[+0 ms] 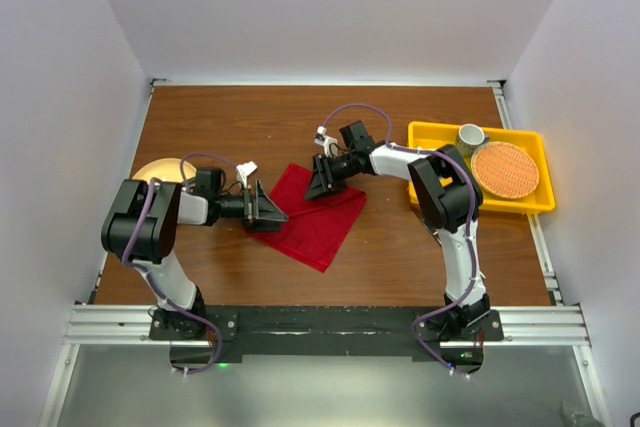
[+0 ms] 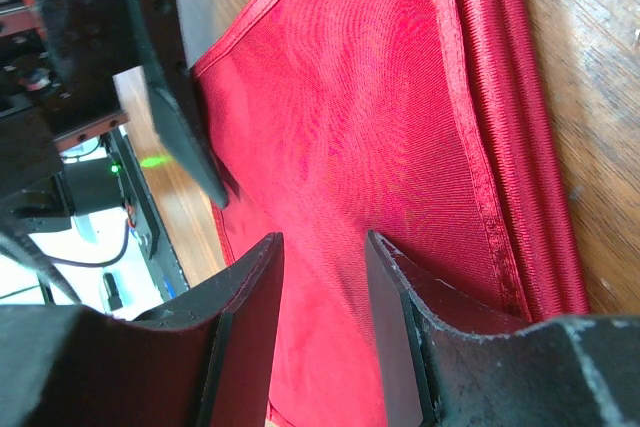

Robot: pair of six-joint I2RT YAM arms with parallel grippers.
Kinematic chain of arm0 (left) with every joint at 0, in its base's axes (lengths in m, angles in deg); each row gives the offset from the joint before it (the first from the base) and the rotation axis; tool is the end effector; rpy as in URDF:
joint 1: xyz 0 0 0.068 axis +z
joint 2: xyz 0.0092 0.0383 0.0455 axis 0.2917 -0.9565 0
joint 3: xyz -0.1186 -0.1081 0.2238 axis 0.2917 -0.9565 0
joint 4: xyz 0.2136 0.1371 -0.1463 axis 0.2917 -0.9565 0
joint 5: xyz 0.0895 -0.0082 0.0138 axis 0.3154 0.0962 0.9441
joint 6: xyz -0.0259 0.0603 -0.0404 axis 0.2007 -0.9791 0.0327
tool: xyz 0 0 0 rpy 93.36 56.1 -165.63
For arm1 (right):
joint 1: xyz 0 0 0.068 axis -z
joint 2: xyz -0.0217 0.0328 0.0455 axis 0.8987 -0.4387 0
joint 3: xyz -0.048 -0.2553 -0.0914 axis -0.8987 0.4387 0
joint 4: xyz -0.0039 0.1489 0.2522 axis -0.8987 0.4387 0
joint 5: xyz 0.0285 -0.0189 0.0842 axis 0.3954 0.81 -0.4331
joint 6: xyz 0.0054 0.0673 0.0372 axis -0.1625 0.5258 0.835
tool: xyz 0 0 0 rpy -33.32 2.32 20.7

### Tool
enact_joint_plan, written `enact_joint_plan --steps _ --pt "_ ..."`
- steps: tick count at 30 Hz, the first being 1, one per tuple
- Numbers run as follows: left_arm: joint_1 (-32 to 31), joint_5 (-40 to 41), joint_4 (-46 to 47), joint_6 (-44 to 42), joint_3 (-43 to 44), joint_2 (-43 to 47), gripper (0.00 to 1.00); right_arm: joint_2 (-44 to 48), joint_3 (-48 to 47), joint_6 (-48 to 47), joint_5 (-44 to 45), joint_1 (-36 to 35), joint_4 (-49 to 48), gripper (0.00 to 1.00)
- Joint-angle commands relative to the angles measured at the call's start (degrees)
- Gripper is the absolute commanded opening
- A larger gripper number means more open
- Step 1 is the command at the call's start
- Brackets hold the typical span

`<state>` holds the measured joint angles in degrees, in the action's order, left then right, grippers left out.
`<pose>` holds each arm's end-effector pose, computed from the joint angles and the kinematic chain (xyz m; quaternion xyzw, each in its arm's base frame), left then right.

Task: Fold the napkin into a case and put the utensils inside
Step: Smooth out the upper triangle-folded napkin at the center of the board.

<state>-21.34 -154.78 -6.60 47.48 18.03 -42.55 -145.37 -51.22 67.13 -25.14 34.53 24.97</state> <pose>0.2816 -0.0835 0.0680 0.0010 0.7929 -0.6028 0.0895 0.3982 0.2800 0.0842 -0.1970 0.8593 0.4626 0.0942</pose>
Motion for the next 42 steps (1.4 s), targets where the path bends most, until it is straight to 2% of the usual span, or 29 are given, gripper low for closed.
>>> enact_joint_plan --steps 1,4,8,9,11,12,14,15,20,24,28,30,32,38,42 --pt "1.66 1.05 3.5 0.34 -0.98 -4.44 0.9 -2.21 1.29 -2.74 5.08 -0.17 2.79 0.43" --pt "2.27 0.43 4.48 1.04 -0.55 -6.12 0.84 -2.12 1.21 -3.27 5.08 -0.17 3.14 0.43" --pt "2.19 -1.41 3.87 3.06 1.29 -2.27 0.74 -2.04 1.21 -3.18 4.99 -0.25 3.23 0.43" --pt "2.01 -1.59 3.16 3.15 1.74 -1.03 0.67 -2.04 1.21 -3.01 5.08 -0.25 3.06 0.44" --pt "1.22 -1.94 2.98 4.29 2.79 2.38 0.6 -2.12 1.21 -2.92 5.25 -0.25 2.97 0.44" --pt "0.87 -1.86 2.72 4.38 3.14 3.45 0.51 -1.95 1.12 -2.66 5.25 -0.25 2.97 0.44" --pt "-0.01 -1.07 2.89 5.17 4.02 5.12 0.4 -2.21 0.86 -2.57 5.34 -0.25 2.97 0.44" --pt "-0.27 -0.11 3.15 5.43 4.29 5.3 0.3 -2.04 0.85 -2.65 5.43 -0.25 2.97 0.44" --pt "-1.94 2.71 4.47 5.61 6.4 1.45 0.26 -2.3 0.42 -2.13 5.25 -0.17 3.06 0.44" --pt "-2.82 5.17 3.95 3.95 6.75 -0.84 0.18 -2.56 -0.02 -2.04 5.25 -0.25 3.32 0.44" --pt "-2.82 8.68 -5.33 -4.03 9.2 -5.58 0.09 -2.39 -0.64 -1.95 4.73 -0.17 3.76 0.44" --pt "-2.82 11.22 -6.68 -5.46 9.65 -7.08 0.01 -1.95 -0.99 -1.77 4.29 -0.17 4.11 0.45" --pt "-2.82 13.16 -9.06 -6.78 10.7 -9.1 0.0 -1.16 -1.17 -1.25 2.8 -0.17 4.2 0.47" --pt "-2.82 14.75 -9.32 -6.52 10.35 -10.51 0.0 4.72 1.9 7.25 -5.02 -0.26 -1.59 0.64" --pt "-2.82 14.84 -9.32 -6.78 10.53 -10.6 0.0 7.54 6.82 14.91 -8.27 -0.43 -10.27 0.76"
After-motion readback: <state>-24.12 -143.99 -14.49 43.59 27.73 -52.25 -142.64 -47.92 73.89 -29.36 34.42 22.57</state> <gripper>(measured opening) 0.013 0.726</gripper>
